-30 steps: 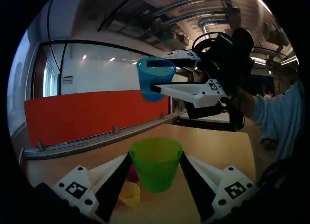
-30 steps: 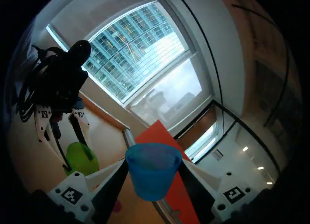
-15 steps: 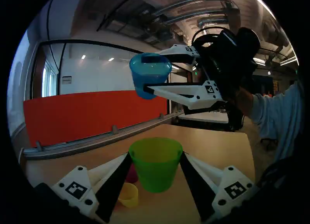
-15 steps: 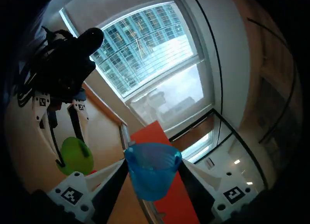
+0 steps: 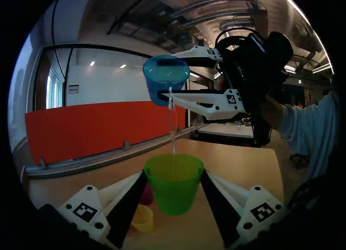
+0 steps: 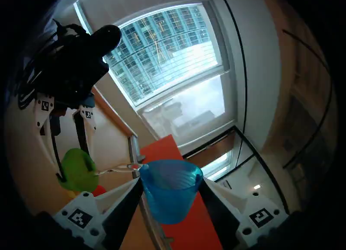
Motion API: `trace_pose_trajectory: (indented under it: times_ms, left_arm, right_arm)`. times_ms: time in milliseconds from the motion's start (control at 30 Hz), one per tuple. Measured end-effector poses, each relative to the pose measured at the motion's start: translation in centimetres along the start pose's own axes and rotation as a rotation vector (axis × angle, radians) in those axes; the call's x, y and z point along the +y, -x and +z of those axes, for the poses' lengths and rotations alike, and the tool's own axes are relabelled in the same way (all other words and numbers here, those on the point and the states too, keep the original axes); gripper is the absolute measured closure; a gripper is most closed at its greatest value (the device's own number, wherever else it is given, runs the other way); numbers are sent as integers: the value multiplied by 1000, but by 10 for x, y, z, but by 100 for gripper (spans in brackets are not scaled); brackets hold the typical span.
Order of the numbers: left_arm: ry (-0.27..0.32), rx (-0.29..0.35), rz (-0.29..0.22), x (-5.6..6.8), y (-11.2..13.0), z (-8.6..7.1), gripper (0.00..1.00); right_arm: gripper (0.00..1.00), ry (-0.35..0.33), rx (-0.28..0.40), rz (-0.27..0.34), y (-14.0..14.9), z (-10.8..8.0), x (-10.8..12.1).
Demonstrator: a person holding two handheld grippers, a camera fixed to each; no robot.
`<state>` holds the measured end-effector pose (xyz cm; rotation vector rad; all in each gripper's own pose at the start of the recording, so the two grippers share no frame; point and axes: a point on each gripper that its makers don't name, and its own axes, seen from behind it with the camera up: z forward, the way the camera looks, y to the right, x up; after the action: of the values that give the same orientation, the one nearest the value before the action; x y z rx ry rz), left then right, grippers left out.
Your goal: Pour water
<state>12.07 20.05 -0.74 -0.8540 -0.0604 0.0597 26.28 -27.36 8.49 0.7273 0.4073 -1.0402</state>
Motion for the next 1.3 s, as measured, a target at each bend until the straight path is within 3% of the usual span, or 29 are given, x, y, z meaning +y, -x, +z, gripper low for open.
trace_pose_trajectory:
  times_ms: [1300]
  left_arm:
    - [8, -14, 8, 1, 6, 3, 13]
  right_arm:
    - [10, 27, 12, -184, -8, 9, 15]
